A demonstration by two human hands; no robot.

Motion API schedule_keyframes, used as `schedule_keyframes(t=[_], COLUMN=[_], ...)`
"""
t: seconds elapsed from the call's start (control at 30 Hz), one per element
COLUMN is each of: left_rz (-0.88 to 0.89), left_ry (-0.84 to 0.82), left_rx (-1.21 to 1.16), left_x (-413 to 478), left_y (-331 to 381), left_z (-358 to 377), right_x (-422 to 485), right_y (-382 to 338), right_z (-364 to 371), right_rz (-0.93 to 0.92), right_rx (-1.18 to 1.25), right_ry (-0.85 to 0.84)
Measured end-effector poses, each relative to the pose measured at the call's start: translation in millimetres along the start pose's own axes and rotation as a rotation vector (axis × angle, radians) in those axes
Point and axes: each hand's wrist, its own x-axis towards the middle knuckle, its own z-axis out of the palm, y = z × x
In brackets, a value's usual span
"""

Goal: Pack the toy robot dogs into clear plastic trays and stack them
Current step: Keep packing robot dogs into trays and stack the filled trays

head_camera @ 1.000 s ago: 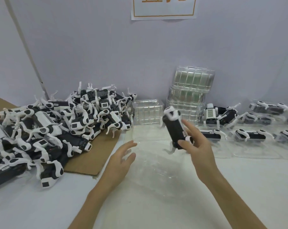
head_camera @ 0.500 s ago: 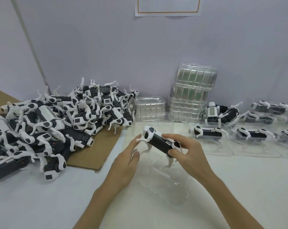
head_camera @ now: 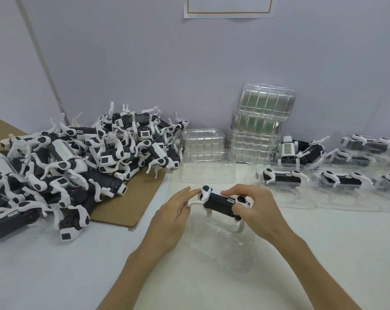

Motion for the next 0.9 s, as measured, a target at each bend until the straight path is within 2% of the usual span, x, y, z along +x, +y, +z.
schedule_keyframes(t=[0.5,0.7,0.9], left_rz=[-0.054,-0.092,-0.107], left_ry=[0.001,-0.019,-0.008], left_rx=[-0.095,-0.104,-0.132], left_x=[1,-1,-1], left_y=[-3,7,5], left_z=[3,0,0], right_x=[2,2,4], right_y=[5,8,11], right_z=[4,5,4], right_rz=[-0.001,0.025,-0.043], right_rx=[-0.063,-0.185,-0.244], right_ry=[-0.030,-0.095,-0.023])
